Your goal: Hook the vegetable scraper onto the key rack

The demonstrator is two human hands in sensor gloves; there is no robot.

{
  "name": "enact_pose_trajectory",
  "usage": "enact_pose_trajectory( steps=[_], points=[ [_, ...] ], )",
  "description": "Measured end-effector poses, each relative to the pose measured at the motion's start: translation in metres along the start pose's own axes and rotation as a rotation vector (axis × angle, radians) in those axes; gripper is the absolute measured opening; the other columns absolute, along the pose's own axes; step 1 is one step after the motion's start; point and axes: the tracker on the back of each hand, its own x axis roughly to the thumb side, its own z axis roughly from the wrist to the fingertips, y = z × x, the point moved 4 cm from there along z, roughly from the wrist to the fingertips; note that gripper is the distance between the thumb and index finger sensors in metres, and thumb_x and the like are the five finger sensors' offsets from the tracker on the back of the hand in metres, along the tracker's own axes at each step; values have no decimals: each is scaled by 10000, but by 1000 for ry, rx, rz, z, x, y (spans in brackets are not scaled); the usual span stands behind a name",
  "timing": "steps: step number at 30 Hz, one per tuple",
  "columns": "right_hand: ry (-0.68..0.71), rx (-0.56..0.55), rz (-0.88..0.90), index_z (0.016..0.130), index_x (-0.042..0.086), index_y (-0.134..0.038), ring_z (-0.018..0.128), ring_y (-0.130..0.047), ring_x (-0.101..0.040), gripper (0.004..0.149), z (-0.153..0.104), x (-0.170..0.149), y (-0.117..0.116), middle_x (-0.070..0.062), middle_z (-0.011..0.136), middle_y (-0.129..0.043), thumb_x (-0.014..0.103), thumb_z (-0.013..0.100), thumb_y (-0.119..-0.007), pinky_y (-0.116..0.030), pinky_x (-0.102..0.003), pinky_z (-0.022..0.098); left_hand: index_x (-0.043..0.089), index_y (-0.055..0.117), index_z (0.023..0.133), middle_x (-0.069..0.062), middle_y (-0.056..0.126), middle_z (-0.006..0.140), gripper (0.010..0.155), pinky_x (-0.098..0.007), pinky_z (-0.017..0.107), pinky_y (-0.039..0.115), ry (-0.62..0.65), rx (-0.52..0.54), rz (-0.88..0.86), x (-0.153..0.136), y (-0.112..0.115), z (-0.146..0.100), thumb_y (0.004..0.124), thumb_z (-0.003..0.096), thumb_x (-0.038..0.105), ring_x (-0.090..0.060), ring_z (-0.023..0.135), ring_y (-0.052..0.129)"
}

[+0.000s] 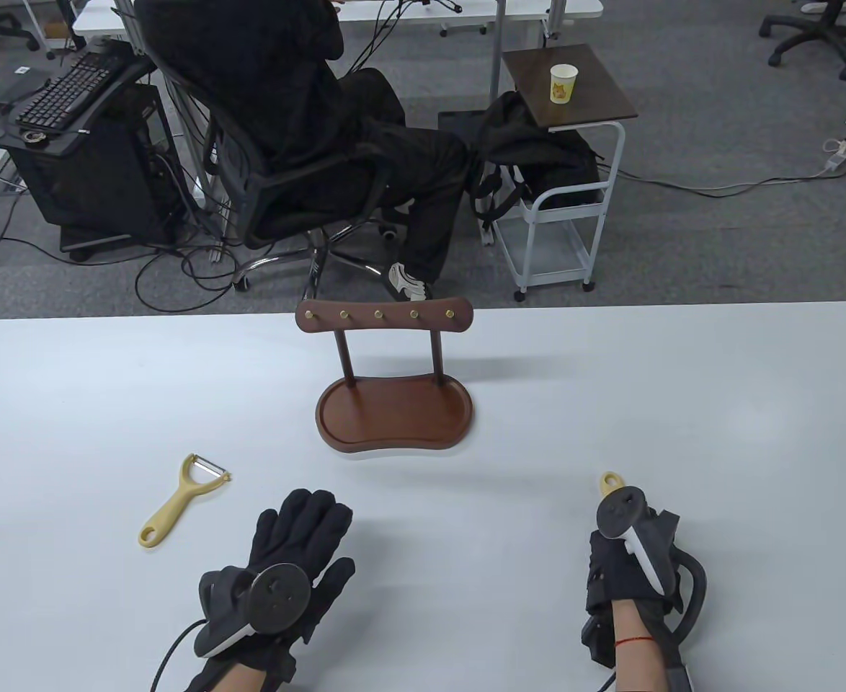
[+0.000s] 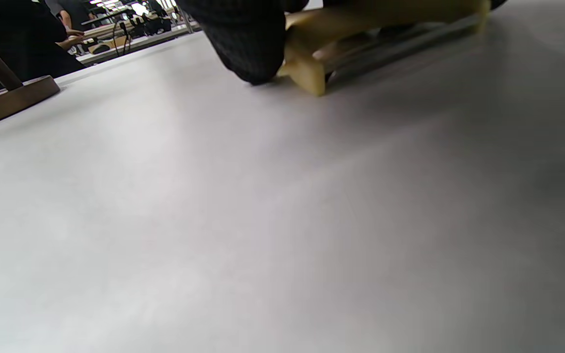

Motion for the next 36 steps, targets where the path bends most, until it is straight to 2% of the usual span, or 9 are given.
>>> enact_pose_trajectory(
  steps=[3,10,14,22,24,27,32,36],
  points=[
    [-27,-72,-42,1111,238,-480,971,-599,-329,594,-1,4,1,-80,1058,-654,320,599,-771,-551,-561,769,436,328,1185,117,276,1330,698,-540,882,275,2,3,-2,0,0,0,412,552,715,-229,1259,251],
    [-12,-91,-8,1084,203,-534,923,-665,-325,580,-3,7,4,-87,1017,-712,349,586,-793,-605,-536,731,438,331,1185,122,278,1330,698,-542,883,271,6,11,-12,0,-1,0,412,550,717,-227,1261,250],
    [28,-150,6,1078,190,-542,899,-683,-338,580,-11,13,13,-93,1008,-717,349,581,-795,-622,-541,707,434,334,1185,117,279,1331,697,-543,881,273,4,12,-18,-1,-1,0,412,552,715,-228,1260,253],
    [195,-359,79,1070,152,-563,851,-716,-364,581,-50,55,78,-116,983,-735,344,577,-802,-656,-556,654,436,337,1183,118,281,1329,695,-540,881,279,4,17,-27,-1,-1,0,413,551,715,-228,1259,256],
    [247,-431,112,1069,145,-567,843,-722,-366,581,-66,75,102,-121,977,-741,344,577,-804,-661,-558,646,436,339,1182,119,286,1328,695,-539,882,281,5,18,-27,-1,-2,0,414,550,715,-227,1258,260],
    [291,-487,158,1071,145,-565,843,-721,-367,582,-81,101,125,-120,978,-739,344,579,-805,-661,-557,646,437,340,1181,121,284,1328,693,-539,882,282,5,22,-36,-2,-2,-1,414,550,714,-226,1258,261],
    [321,-531,259,1076,150,-554,855,-711,-361,580,-93,139,148,-116,989,-726,346,588,-800,-654,-554,656,435,340,1181,120,286,1327,695,-537,882,285,5,30,-43,-2,-3,-1,414,550,714,-229,1257,263],
    [313,-509,310,1085,165,-532,874,-695,-352,580,-90,164,152,-102,1004,-709,354,600,-789,-642,-548,674,437,343,1179,121,285,1327,692,-536,881,287,6,36,-47,-3,-4,-1,417,548,713,-227,1256,263]
  ],
)
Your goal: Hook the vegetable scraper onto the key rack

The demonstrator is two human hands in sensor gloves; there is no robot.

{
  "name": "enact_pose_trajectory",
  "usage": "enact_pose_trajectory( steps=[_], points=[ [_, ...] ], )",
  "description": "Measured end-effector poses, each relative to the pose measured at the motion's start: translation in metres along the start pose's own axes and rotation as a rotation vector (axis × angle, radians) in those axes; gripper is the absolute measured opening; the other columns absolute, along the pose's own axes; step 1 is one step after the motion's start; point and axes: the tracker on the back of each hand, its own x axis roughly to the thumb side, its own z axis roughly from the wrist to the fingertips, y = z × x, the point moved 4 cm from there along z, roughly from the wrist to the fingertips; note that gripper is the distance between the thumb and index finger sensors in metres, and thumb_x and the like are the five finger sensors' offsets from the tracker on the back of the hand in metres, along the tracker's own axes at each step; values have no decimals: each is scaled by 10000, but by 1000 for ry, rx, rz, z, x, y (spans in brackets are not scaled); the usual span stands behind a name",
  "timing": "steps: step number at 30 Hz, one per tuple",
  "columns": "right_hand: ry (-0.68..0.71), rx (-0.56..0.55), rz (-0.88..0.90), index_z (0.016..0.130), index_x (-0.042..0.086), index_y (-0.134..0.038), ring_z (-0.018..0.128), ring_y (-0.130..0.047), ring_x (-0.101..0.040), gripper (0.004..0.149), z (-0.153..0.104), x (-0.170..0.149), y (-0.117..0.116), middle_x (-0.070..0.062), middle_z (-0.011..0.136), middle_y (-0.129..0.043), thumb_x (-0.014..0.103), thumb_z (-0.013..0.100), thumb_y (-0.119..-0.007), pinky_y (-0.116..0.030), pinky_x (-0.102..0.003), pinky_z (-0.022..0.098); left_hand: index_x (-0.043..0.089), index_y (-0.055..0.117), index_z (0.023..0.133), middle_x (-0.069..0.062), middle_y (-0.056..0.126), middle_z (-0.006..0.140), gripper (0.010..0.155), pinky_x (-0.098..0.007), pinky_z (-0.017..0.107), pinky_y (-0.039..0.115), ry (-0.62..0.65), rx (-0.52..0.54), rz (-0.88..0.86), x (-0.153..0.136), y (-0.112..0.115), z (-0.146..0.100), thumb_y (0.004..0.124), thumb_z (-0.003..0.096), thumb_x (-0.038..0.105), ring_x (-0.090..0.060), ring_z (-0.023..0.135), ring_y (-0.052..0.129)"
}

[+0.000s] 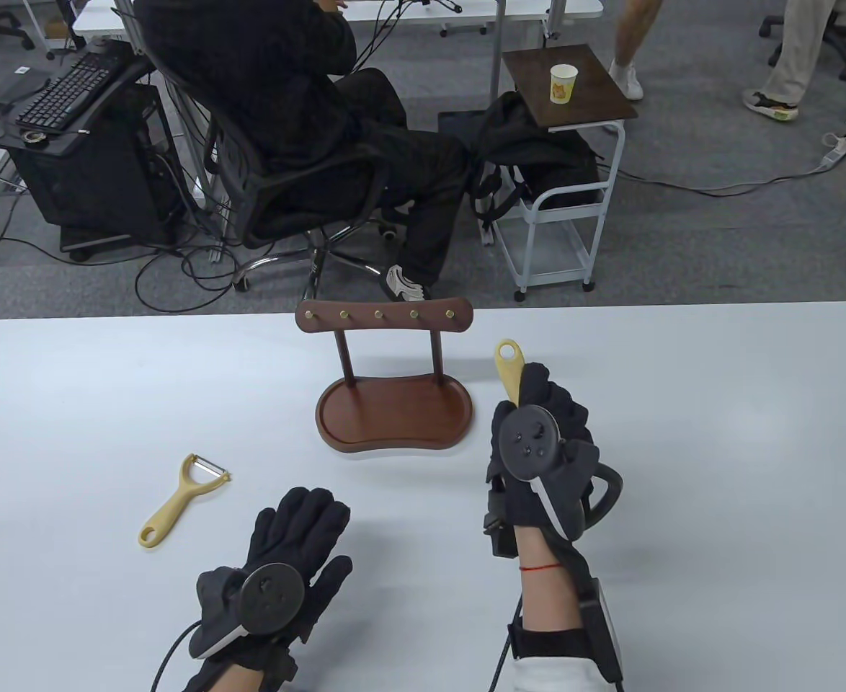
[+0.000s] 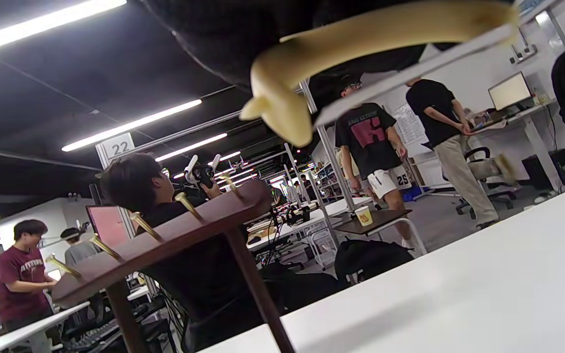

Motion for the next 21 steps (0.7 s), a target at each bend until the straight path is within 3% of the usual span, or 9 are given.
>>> enact_pose_trajectory(
  steps=[12,21],
  points=[
    [-147,151,84,1128,240,-402,974,-591,-296,581,32,40,-49,-32,1091,-587,397,667,-719,-563,-511,769,433,347,1176,119,291,1323,690,-535,878,294,-2,3,-8,-2,-1,-1,415,549,712,-229,1252,270],
    [-223,211,77,1141,275,-333,1015,-531,-273,575,40,44,-86,-3,1127,-518,413,698,-673,-513,-498,804,434,346,1174,119,292,1320,690,-532,875,299,-4,5,-43,-2,-1,-2,415,547,712,-227,1248,273]
  ],
)
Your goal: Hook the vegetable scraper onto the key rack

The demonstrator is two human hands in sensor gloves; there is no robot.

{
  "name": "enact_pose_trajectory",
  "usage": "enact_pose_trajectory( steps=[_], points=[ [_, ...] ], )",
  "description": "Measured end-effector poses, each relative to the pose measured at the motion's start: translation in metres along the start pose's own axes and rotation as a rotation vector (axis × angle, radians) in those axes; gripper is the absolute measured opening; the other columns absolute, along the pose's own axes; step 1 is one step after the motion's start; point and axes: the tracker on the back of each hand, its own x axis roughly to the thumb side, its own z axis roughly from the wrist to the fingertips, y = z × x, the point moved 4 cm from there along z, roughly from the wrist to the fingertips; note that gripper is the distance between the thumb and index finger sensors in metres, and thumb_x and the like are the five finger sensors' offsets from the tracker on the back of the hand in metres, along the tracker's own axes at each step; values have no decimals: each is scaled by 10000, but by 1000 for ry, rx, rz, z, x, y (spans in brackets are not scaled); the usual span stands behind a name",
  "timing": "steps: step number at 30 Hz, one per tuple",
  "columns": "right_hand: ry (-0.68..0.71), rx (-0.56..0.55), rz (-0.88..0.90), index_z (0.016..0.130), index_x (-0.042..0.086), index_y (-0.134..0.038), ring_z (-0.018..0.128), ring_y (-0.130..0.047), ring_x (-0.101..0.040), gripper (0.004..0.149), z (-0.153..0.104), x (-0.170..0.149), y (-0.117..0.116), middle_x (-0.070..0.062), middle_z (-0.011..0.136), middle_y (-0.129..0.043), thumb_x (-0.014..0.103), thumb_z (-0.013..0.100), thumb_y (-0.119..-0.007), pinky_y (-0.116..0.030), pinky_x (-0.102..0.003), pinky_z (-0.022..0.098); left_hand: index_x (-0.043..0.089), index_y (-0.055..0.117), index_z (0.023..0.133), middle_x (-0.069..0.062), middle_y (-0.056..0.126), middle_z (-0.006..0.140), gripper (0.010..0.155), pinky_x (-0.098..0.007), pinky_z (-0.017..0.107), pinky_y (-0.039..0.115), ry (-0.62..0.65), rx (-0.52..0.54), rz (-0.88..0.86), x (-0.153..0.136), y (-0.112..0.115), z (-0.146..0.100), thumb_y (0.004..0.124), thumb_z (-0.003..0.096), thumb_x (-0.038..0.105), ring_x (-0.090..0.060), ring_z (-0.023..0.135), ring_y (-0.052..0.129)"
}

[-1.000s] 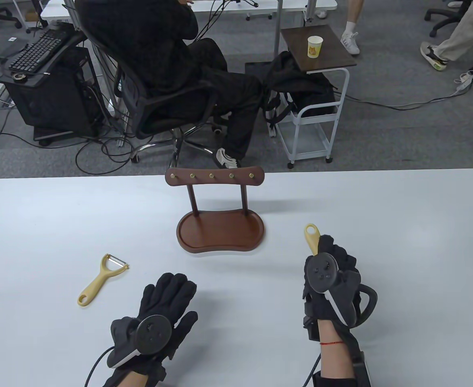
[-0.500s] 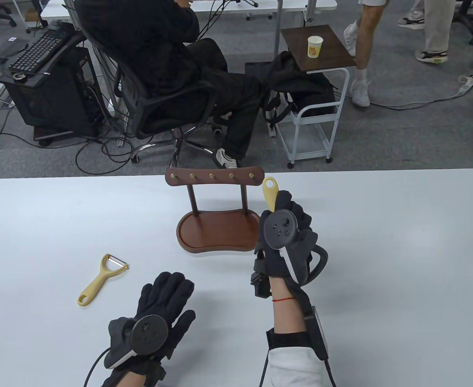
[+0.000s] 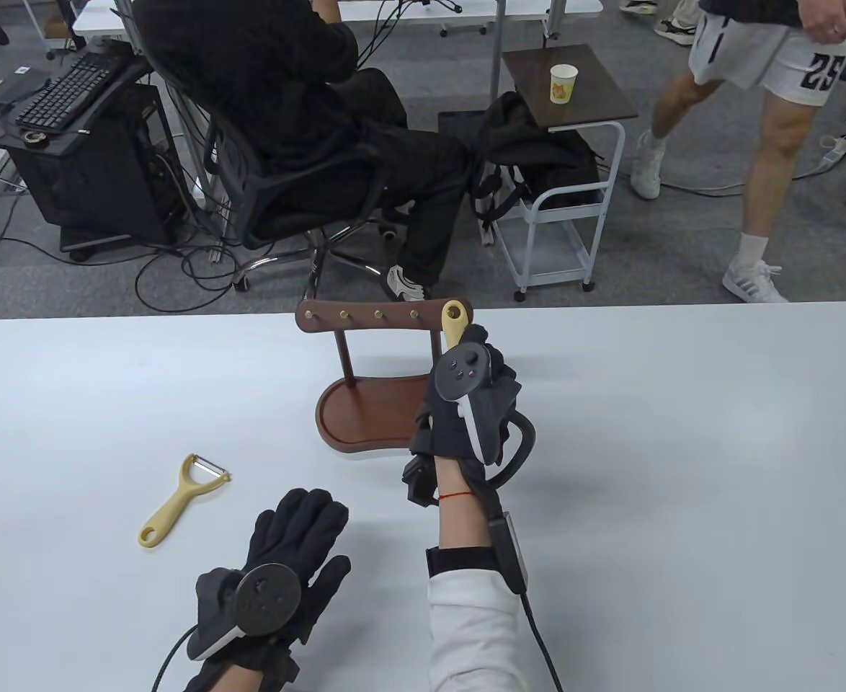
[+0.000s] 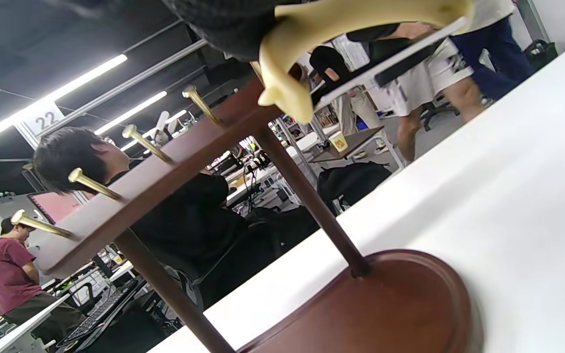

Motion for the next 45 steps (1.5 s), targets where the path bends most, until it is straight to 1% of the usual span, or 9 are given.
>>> enact_pose_trajectory(
  steps=[6,11,15,18,24,27,31,34,45],
  points=[
    [-30,42,1,1153,306,-278,1044,-487,-257,578,7,0,-13,17,1152,-469,422,720,-644,-474,-490,831,435,347,1175,118,292,1322,688,-532,875,298,10,-6,-14,2,1,0,414,548,713,-227,1249,274],
    [-23,54,-26,1156,333,-288,1050,-471,-258,571,8,-2,-21,29,1157,-459,419,722,-648,-456,-496,836,435,348,1174,120,294,1320,688,-532,875,298,12,-5,-14,3,1,0,414,548,713,-227,1249,273],
    [6,46,2,1159,328,-263,1074,-418,-281,590,5,-3,-18,18,1188,-389,436,715,-635,-415,-520,843,435,349,1174,120,295,1320,689,-533,875,301,1,3,-9,0,-1,0,415,547,713,-227,1249,274],
    [45,7,-6,1156,315,-291,1079,-425,-301,582,-1,-2,-10,4,1196,-394,428,705,-642,-424,-534,835,433,350,1175,116,296,1321,690,-535,874,301,-8,6,-3,-2,-2,0,415,548,713,-228,1249,275],
    [184,-97,-21,1149,257,-376,1066,-481,-374,574,-23,-2,13,-58,1195,-454,390,678,-676,-474,-571,793,434,346,1176,118,293,1322,689,-537,873,303,-41,13,6,-11,-3,0,414,550,713,-229,1249,275],
    [269,-171,-15,1133,211,-452,1034,-537,-421,571,-37,-4,26,-103,1164,-541,362,647,-711,-513,-598,753,435,348,1175,119,296,1321,687,-538,873,306,-62,13,15,-17,-3,0,419,551,713,-228,1249,275],
    [357,-183,-25,1125,181,-487,1018,-557,-452,566,-57,-11,36,-137,1164,-553,345,635,-719,-526,-615,733,438,345,1173,121,296,1319,683,-537,872,312,-99,23,27,-26,-5,-1,427,554,714,-228,1247,277],
    [404,-164,-32,1126,178,-490,1019,-555,-458,566,-72,-21,40,-141,1167,-555,345,634,-715,-525,-619,731,438,343,1170,123,298,1317,682,-534,871,315,-131,22,40,-34,-5,-2,440,555,714,-226,1245,281],
    [482,-135,-29,1127,174,-496,1024,-547,-469,566,-121,-67,42,-144,1175,-551,348,632,-708,-516,-626,732,432,313,1175,116,286,1315,702,-531,867,294,-327,14,121,-79,-5,-7,479,562,730,-231,1241,261]
  ],
)
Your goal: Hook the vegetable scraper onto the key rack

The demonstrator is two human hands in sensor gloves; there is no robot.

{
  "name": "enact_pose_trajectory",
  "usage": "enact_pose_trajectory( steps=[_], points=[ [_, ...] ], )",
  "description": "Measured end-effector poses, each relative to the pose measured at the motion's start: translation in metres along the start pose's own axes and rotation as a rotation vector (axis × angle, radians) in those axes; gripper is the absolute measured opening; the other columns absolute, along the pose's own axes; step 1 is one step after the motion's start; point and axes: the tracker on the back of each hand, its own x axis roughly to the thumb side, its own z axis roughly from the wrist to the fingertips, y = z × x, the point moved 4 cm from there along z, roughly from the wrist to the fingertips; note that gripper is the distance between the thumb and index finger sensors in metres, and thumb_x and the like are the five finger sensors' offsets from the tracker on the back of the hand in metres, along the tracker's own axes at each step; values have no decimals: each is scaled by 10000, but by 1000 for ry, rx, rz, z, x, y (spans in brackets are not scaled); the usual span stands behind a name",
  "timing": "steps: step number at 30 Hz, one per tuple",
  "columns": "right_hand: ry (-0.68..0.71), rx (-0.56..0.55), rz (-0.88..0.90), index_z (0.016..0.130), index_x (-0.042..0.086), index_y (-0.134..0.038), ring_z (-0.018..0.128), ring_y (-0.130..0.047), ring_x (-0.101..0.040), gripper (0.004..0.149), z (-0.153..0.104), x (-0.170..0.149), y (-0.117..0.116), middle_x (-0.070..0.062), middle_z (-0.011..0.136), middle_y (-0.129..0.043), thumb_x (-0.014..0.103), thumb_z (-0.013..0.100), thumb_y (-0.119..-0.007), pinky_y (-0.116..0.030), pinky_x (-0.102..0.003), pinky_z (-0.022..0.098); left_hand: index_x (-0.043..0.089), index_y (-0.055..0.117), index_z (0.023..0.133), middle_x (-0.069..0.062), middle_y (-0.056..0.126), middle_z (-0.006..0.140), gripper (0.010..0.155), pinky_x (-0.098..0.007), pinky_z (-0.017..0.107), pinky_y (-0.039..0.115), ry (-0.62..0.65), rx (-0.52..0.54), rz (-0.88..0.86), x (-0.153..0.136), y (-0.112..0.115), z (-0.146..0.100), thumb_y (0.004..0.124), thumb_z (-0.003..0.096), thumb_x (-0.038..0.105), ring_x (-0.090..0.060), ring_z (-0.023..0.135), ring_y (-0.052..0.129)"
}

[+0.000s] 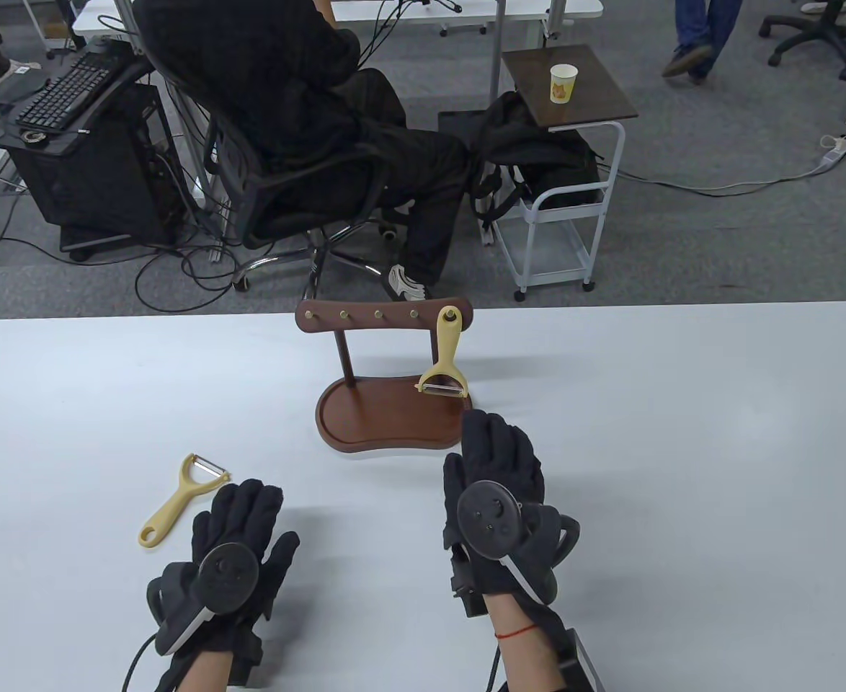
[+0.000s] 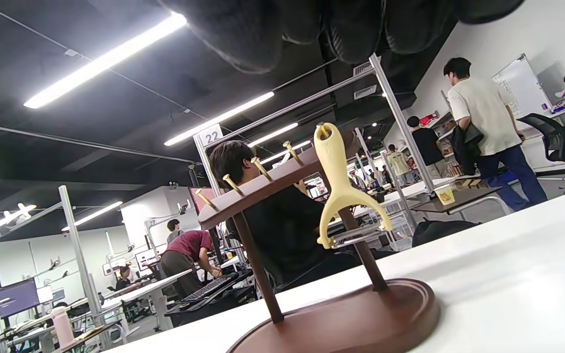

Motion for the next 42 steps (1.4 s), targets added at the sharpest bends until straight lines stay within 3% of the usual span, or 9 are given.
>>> enact_pose_trajectory(
  steps=[9,15,20,30,35,42],
  points=[
    [33,32,-2,1124,175,-500,1022,-555,-467,562,-39,-18,-8,-145,1173,-555,353,631,-702,-520,-625,731,425,279,1167,112,238,1308,726,-531,861,291,-221,-60,73,-58,-6,13,544,560,722,-237,1230,248],
    [40,57,2,1123,177,-496,1021,-557,-465,565,-49,-22,-17,-145,1173,-552,363,630,-697,-522,-623,729,412,287,1163,98,275,1298,740,-540,856,313,-361,-109,117,-96,-7,24,599,556,698,-251,1224,269],
    [46,62,-5,1122,177,-495,1017,-562,-464,565,-50,-24,-23,-143,1171,-553,368,629,-693,-524,-622,729,410,277,1160,95,281,1294,757,-545,859,325,-461,-224,189,-121,9,34,631,550,683,-254,1222,281],
    [13,80,-7,1122,184,-491,1021,-557,-462,562,-49,-33,-28,-139,1174,-546,371,629,-686,-521,-622,731,365,264,1169,44,283,1291,768,-559,848,441,-591,-320,201,-135,16,41,661,564,625,-293,1208,349],
    [-7,88,-2,1122,184,-492,1020,-558,-462,560,-49,-38,-30,-135,1174,-546,371,630,-685,-521,-621,731,348,252,1170,23,285,1267,738,-512,839,498,-613,-404,169,-140,24,41,630,588,599,-282,1177,387],
    [-25,101,-3,1119,188,-496,1022,-557,-459,555,-48,-42,-34,-132,1174,-549,372,630,-682,-520,-620,732,311,312,1170,-5,343,1188,645,-476,840,490,-578,-422,199,-134,26,45,590,631,530,-276,1084,428]
  ],
)
